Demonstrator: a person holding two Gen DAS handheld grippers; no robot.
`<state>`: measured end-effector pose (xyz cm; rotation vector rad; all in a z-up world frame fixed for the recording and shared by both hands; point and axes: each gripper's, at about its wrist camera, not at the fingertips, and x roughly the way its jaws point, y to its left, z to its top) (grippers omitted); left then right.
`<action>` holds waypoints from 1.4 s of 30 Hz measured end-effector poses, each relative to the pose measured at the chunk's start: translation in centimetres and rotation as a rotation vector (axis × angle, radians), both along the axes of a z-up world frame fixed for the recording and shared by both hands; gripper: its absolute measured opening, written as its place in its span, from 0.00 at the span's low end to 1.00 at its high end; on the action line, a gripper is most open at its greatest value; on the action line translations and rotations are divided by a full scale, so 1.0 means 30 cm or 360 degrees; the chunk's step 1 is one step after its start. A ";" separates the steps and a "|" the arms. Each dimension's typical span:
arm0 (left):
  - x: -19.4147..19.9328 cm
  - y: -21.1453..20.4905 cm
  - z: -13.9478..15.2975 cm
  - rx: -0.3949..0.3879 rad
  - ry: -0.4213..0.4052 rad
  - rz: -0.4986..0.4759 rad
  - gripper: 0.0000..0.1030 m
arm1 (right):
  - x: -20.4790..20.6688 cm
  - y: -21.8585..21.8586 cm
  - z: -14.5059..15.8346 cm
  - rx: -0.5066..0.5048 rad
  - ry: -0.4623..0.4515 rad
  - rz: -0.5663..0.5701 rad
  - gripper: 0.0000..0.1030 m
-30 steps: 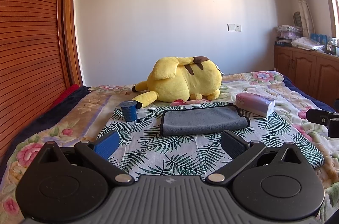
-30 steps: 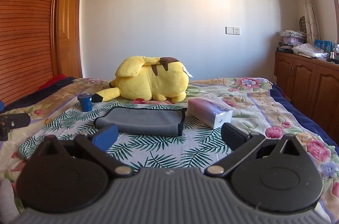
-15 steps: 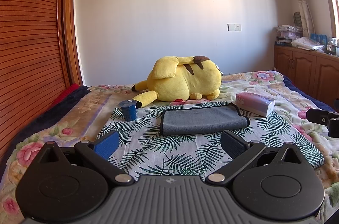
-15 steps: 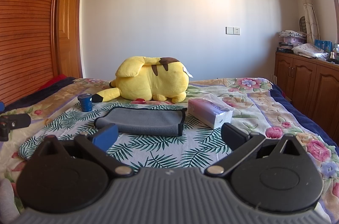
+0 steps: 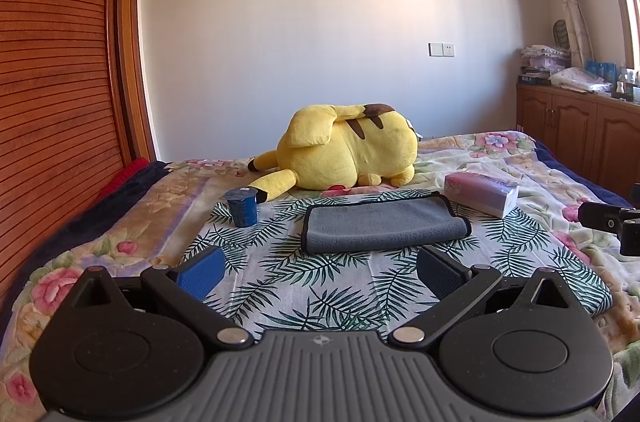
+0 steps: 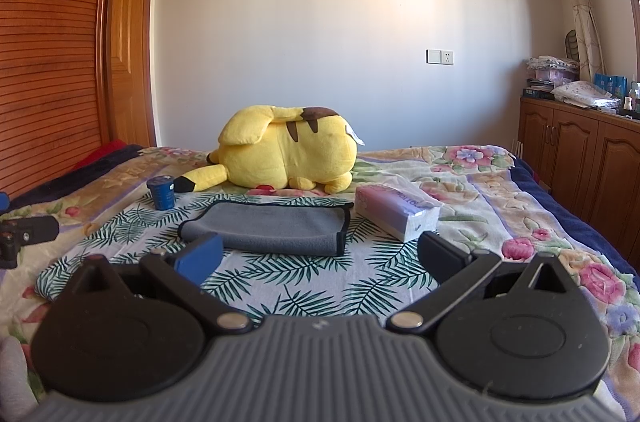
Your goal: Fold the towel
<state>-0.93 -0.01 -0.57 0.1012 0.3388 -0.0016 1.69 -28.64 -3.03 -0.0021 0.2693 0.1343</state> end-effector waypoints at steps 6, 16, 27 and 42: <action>0.000 0.000 0.000 -0.0001 0.0000 0.0000 0.84 | 0.000 0.000 0.001 0.0000 0.0000 0.0000 1.00; 0.002 -0.003 -0.004 0.0008 0.0003 0.0001 0.84 | 0.001 0.000 0.001 0.0000 0.0001 0.0000 1.00; 0.000 0.000 -0.009 0.0022 0.0004 0.0000 0.84 | 0.000 0.000 0.000 0.0001 0.0002 0.0000 1.00; 0.002 -0.002 -0.006 0.0027 0.0002 0.0001 0.84 | 0.001 0.000 0.000 0.0002 0.0003 0.0000 1.00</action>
